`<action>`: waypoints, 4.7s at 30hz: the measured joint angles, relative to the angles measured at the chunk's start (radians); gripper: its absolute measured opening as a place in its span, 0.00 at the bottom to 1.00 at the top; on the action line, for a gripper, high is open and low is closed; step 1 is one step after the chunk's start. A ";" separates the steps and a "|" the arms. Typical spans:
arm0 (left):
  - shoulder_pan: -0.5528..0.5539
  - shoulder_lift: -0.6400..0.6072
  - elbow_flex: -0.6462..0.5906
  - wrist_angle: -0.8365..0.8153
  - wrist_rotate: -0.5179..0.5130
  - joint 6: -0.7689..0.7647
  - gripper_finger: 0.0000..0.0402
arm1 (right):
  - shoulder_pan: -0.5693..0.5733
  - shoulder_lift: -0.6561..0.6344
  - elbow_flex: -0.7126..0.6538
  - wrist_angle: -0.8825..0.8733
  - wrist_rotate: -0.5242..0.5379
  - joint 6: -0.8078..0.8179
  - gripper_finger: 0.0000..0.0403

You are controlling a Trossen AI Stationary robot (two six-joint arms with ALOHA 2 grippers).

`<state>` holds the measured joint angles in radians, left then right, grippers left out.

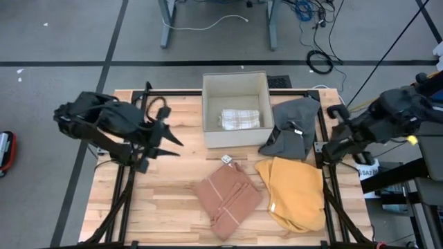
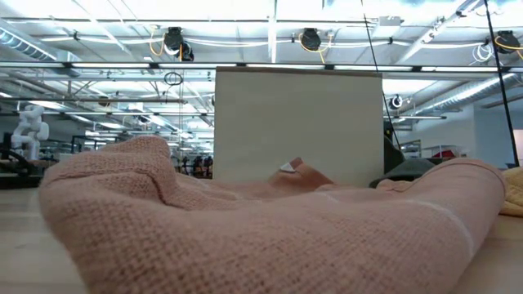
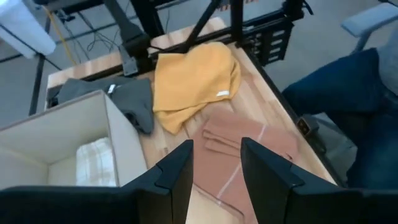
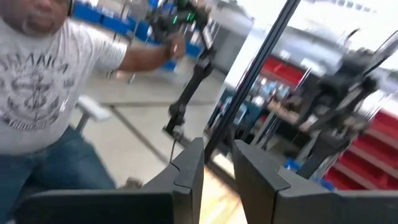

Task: Fold towel
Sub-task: Fold the light brown towel

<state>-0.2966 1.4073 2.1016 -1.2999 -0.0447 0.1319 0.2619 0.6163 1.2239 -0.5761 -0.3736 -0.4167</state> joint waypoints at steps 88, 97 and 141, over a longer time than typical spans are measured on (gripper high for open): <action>0.035 0.538 -1.437 2.077 0.165 -0.219 0.35 | -0.113 1.208 -0.450 0.842 -0.104 0.174 0.41; 0.054 0.536 -1.437 2.058 0.157 -0.223 0.35 | -0.112 1.205 -0.450 0.811 -0.151 0.196 0.41; 0.039 0.536 -1.437 2.020 0.126 -0.208 0.35 | -0.150 1.082 -0.451 0.571 0.110 0.118 0.03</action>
<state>-0.2578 1.9437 0.6647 0.7197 0.0809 -0.0762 0.1120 1.6985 0.7730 -0.0049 -0.2640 -0.2984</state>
